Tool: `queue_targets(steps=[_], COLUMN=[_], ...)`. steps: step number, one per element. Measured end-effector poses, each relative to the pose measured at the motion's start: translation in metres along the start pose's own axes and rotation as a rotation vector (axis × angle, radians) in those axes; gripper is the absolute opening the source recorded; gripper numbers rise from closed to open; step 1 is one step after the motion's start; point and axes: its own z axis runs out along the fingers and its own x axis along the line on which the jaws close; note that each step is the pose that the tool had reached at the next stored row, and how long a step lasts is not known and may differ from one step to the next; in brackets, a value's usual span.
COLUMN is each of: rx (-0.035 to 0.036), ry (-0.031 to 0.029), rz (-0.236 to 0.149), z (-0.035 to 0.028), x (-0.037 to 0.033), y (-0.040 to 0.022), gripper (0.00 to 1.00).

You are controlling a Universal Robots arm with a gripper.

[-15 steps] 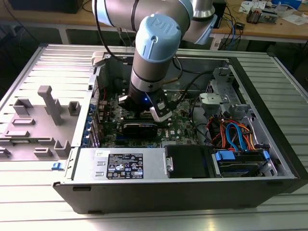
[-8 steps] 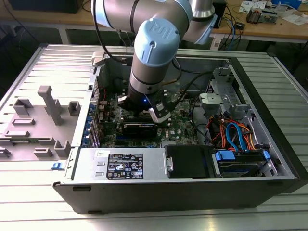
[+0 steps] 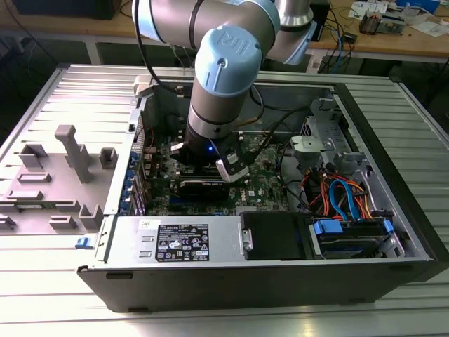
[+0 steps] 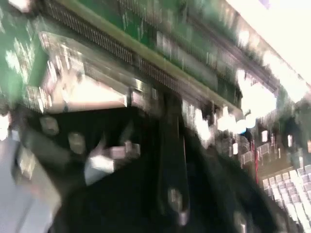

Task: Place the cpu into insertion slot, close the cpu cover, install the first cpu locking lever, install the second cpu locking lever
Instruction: 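Install the second cpu locking lever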

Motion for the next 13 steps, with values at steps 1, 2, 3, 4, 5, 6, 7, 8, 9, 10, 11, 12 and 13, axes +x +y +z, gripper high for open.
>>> queue_targets(steps=[1,2,3,4,5,6,7,8,9,10,11,12,13], rx=[-0.0001,-0.0002,-0.0002,-0.0002,-0.0002,-0.0003,-0.0002,-0.0002,-0.0002,-0.0002,-0.0002,-0.0002,-0.0002], ry=[0.0,0.0,0.0,0.0,0.0,0.0,0.0,0.0,0.0,0.0,0.0,-0.0001,-0.0001], rz=[0.0,0.0,0.0,0.0,0.0,0.0,0.0,0.0,0.0,0.0,0.0,0.0,0.0], z=[0.0,0.0,0.0,0.0,0.0,0.0001,0.0,0.0,0.0,0.0,0.0,0.0,0.0001], x=[0.0,0.0,0.0,0.0,0.0,0.0,0.0,0.0,0.0,0.0,0.0,0.0,0.0], y=[0.0,0.0,0.0,0.0,0.0,0.0001,0.0,0.0,0.0,0.0,0.0,0.0,0.0], gripper=[0.11,0.11,0.11,0.11,0.11,0.11,0.11,0.11,0.11,0.11,0.11,0.11,0.11])
